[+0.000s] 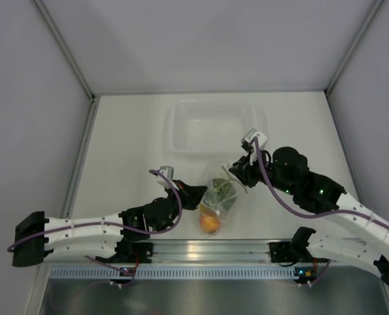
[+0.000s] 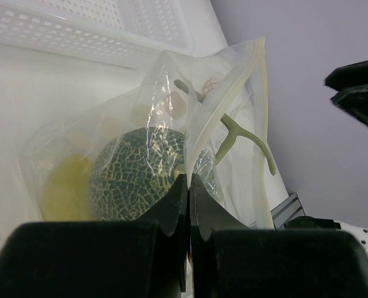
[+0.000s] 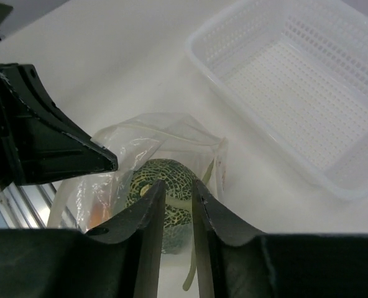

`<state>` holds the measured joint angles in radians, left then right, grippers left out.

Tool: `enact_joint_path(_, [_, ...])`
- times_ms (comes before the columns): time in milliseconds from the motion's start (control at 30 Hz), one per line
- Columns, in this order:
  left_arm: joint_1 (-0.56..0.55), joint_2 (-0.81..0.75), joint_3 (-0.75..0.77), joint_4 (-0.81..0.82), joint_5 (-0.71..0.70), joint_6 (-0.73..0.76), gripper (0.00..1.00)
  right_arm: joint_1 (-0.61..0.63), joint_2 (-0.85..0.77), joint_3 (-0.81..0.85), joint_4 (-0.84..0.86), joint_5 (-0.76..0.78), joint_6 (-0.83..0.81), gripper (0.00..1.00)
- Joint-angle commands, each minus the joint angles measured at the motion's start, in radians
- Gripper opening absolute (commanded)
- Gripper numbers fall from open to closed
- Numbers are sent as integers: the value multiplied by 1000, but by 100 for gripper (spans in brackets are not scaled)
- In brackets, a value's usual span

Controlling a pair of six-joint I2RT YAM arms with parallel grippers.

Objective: Open the zip-top bag and remove the fake food

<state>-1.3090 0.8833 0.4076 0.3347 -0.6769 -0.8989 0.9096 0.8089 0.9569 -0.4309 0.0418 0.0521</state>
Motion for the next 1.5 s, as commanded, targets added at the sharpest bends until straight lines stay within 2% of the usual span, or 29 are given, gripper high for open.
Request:
enact_joint_path(0, [-3, 0, 22, 4, 0, 6, 0, 2, 48, 0, 11, -65, -18, 26])
enact_joint_path(33, [-4, 3, 25, 4, 2, 8, 0, 2, 58, -7, 15, -66, -20, 32])
enact_joint_path(67, [-4, 5, 26, 4, 8, 8, 0, 2, 67, -6, 15, -62, -18, 34])
enact_joint_path(167, [-4, 9, 27, 6, 10, 3, 0, 2, 111, 2, 14, -48, 5, 34])
enact_joint_path(267, [-3, 9, 25, 4, 11, 2, 0, 2, 151, 8, 0, 35, 52, 37])
enact_joint_path(667, [-3, 20, 25, 4, -6, -11, 0, 2, 285, 68, -176, 196, 216, 33])
enact_joint_path(800, [-4, 46, 33, 4, -10, -18, 0, 3, 296, 83, -203, 216, 250, 33])
enact_joint_path(900, [-4, 60, 39, 3, -23, -28, 0, 5, 309, 86, -221, 224, 265, 37])
enact_joint_path(1100, [-4, 80, 43, 3, -41, -37, 0, 5, 340, 54, -192, 142, 288, 40])
enact_joint_path(1333, [-4, 94, 43, 6, -56, -54, 0, 3, 368, 19, -177, 220, 336, 39])
enact_joint_path(1467, [-4, 97, 45, 6, -56, -61, 0, 5, 404, -23, -144, 257, 342, 30])
